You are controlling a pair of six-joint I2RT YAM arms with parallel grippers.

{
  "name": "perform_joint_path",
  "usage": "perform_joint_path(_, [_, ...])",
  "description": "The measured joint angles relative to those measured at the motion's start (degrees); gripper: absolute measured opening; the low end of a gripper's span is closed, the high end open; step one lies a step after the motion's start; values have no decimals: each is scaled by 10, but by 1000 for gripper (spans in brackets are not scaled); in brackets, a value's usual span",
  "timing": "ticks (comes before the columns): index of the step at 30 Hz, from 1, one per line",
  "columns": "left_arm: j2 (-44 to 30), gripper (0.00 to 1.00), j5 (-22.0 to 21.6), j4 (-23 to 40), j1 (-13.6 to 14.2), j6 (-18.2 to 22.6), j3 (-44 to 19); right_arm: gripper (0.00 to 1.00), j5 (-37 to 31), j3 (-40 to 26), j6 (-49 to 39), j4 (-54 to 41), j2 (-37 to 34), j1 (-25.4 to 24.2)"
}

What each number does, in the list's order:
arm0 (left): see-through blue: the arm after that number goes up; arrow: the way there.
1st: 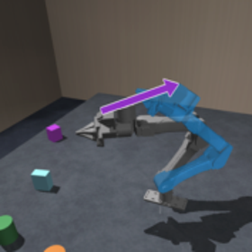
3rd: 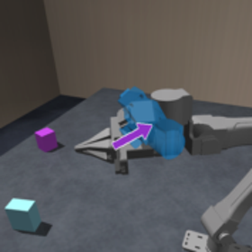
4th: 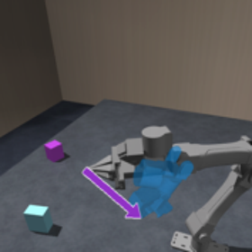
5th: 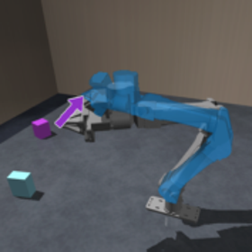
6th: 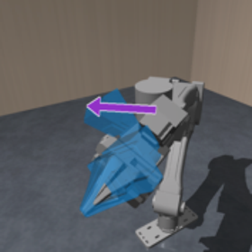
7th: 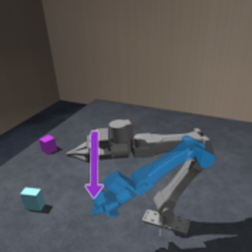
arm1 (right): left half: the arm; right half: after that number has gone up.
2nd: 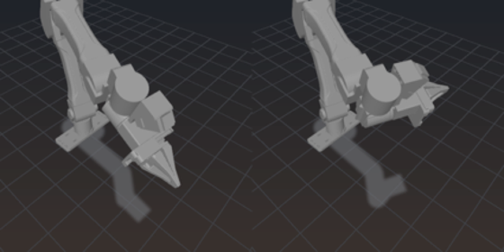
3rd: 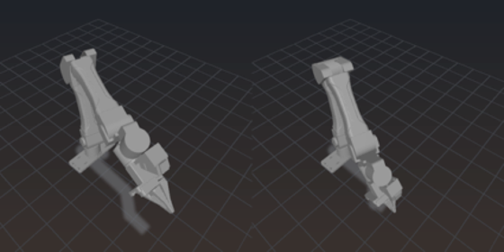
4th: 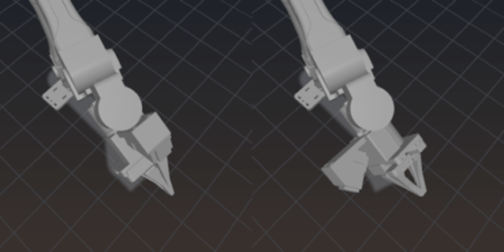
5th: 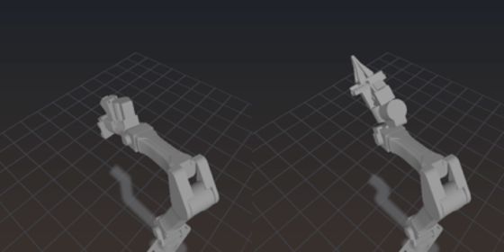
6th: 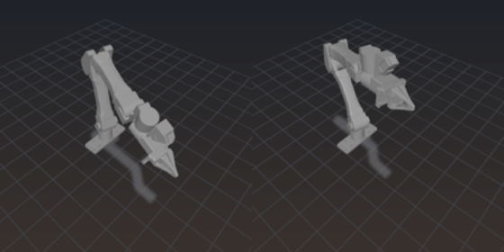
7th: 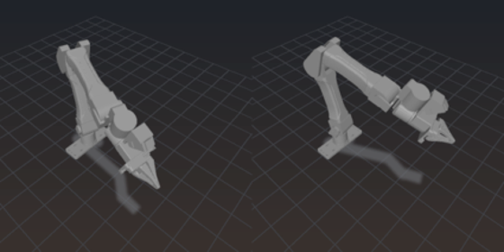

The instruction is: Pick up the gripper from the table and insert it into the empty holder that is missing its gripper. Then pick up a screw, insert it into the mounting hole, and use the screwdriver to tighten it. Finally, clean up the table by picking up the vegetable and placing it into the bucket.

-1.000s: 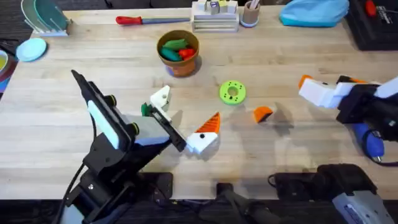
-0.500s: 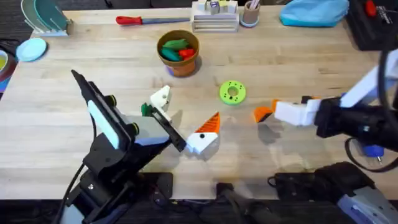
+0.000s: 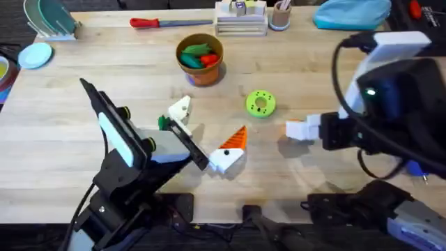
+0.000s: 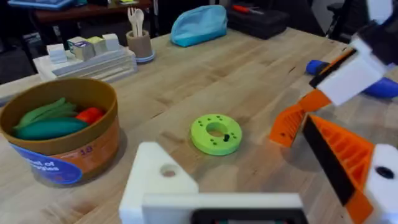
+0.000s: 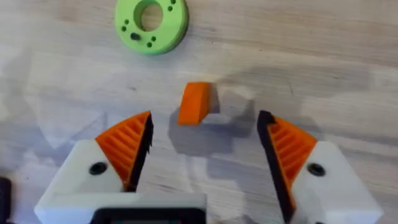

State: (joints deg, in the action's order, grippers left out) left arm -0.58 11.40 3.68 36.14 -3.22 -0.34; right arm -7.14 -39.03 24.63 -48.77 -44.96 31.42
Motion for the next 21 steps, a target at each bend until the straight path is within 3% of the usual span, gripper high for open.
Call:
perform_joint_path(7, [0,992,0,0,0,0,0,966,-17,0,45,24,-77,2])
perform_joint_path(12, [0,993,0,0,0,0,0,671,-21,0,50,38,-129,4])
perform_joint_path(21, [0,993,0,0,0,0,0,349,-23,0,43,57,-141,32])
